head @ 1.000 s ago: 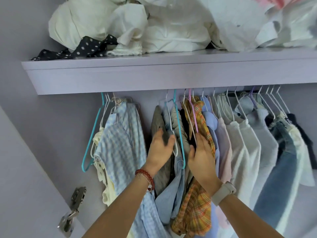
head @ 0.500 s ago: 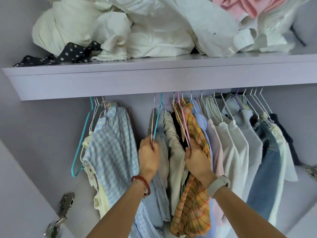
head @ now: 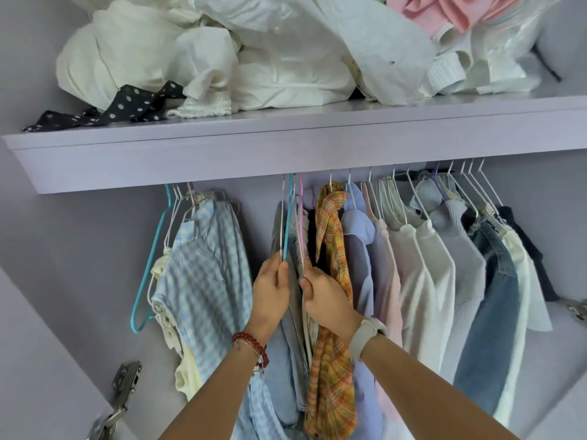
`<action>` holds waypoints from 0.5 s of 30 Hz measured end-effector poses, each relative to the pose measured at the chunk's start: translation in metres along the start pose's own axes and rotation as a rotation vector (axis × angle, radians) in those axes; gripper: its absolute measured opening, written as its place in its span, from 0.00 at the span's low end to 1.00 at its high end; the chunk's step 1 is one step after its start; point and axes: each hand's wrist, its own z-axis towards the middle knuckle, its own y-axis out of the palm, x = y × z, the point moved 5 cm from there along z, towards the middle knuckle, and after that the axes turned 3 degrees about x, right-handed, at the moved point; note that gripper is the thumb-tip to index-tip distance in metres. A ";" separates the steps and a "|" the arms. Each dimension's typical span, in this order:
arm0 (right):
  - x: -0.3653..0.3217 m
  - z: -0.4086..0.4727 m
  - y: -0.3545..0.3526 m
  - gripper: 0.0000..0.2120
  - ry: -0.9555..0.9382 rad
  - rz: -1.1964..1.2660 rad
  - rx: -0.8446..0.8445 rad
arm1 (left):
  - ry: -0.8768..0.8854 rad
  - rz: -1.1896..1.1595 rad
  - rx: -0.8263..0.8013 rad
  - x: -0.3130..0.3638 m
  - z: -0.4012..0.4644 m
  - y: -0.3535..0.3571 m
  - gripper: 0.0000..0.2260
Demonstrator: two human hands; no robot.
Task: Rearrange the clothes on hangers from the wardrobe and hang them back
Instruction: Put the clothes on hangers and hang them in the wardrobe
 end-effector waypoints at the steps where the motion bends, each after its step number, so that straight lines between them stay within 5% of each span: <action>1: -0.001 0.001 0.001 0.22 -0.012 0.006 -0.004 | -0.012 -0.025 0.000 -0.002 0.000 -0.001 0.15; 9: 0.006 -0.001 0.000 0.24 0.013 -0.055 -0.084 | -0.153 -0.167 -0.015 -0.013 -0.004 0.001 0.10; 15: 0.010 -0.040 -0.041 0.22 -0.040 0.142 0.234 | -0.155 0.003 0.115 -0.003 -0.004 -0.003 0.19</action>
